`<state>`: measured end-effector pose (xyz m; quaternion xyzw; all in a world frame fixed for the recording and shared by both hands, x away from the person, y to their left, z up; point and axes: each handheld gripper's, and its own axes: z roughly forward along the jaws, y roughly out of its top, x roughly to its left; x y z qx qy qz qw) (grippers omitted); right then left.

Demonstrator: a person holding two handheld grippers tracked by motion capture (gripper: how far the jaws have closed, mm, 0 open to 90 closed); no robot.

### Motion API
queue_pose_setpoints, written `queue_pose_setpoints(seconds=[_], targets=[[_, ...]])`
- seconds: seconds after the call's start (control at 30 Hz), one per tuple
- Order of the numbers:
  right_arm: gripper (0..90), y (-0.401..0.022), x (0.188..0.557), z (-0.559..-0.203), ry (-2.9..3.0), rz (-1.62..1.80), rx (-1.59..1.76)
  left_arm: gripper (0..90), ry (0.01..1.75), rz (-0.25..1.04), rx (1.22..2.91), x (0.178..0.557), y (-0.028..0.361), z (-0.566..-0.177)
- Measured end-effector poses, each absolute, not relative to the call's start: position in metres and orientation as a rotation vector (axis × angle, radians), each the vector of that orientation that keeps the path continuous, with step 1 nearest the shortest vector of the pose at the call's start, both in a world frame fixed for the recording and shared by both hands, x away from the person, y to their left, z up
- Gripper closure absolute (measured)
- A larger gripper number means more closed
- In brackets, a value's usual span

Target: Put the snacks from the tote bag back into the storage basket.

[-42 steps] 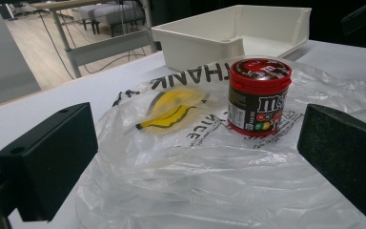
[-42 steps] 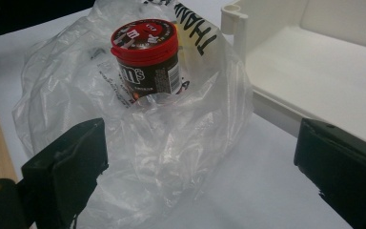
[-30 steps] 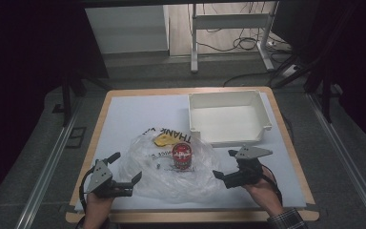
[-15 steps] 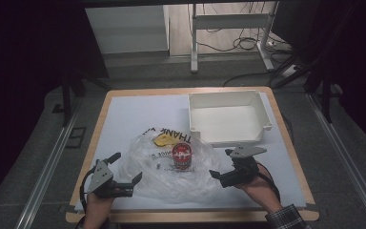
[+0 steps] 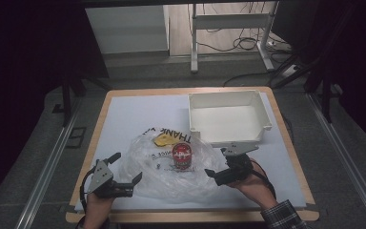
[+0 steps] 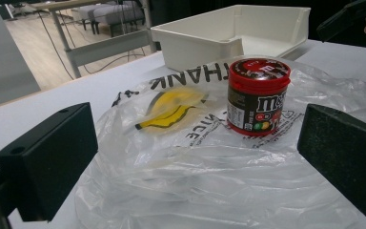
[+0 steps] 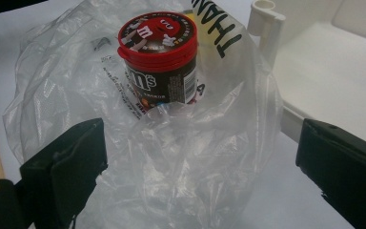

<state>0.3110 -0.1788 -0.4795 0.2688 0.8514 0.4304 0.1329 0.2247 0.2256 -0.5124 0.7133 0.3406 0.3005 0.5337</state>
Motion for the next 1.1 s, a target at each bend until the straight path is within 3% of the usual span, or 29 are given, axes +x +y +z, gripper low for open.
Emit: queue_pose_setpoints(seconds=[0.67, 1.1], targets=[[4.2, -0.158, 0.322, -0.483, 2.551, 1.218, 0.782, 0.0, 0.812, 0.718, 1.701, 0.225, 0.226, -0.512], [10.0, -0.14, 0.328, -0.489, 2.631, 1.152, 0.751, 0.0, 0.811, 0.722, 1.705, 0.224, 0.225, -0.512]])
